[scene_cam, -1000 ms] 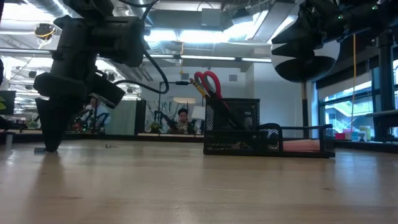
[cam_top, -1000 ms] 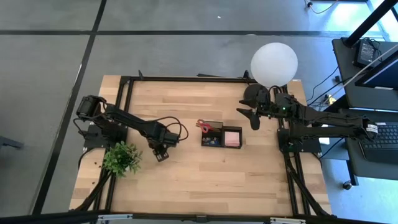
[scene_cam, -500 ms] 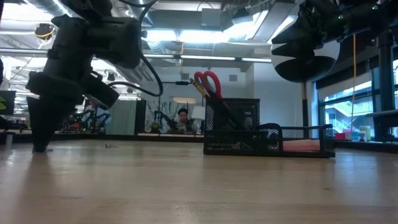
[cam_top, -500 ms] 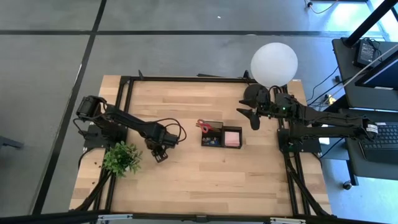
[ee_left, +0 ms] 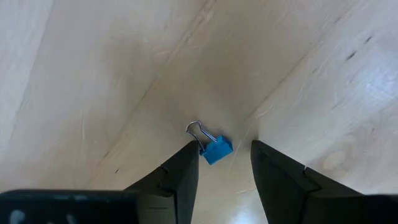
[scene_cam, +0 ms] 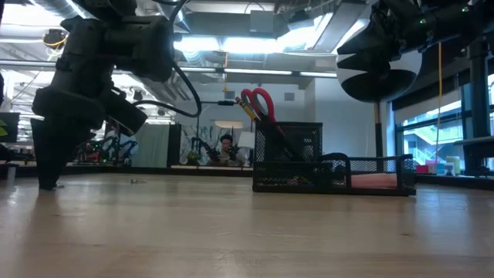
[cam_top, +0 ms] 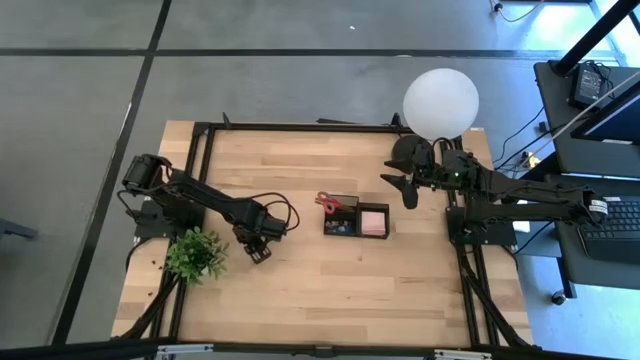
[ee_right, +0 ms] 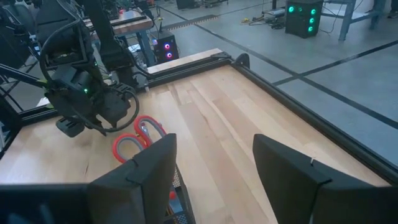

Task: Pick and place office supplies into organizer
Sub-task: Put the blue binder clip into the black desk organizer

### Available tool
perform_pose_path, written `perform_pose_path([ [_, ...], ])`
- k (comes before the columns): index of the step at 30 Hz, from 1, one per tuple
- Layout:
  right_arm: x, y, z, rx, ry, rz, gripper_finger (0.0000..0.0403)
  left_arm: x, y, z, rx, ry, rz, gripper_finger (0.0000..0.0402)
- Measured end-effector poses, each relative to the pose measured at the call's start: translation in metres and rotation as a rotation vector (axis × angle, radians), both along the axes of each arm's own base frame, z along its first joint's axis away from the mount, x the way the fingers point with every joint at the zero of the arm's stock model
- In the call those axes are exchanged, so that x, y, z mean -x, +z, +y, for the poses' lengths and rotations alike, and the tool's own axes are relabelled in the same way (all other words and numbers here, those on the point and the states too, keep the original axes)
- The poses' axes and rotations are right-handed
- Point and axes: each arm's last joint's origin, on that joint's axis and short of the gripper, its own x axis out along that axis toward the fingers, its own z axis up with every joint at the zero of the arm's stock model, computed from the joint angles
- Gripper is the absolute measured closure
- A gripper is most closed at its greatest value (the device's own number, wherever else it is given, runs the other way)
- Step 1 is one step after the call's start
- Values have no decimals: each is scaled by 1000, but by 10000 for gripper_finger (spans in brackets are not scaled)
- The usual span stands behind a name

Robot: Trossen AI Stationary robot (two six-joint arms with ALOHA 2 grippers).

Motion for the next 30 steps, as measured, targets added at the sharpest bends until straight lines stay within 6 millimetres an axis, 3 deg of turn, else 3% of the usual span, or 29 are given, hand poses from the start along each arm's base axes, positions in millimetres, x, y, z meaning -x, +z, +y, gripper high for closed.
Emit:
perform_pose_path([
  [24, 0, 0, 0, 0, 0, 0, 185, 2, -8, 0, 4, -1, 30, 261],
  [30, 0, 0, 0, 0, 0, 0, 185, 2, -8, 0, 0, -2, 31, 287],
])
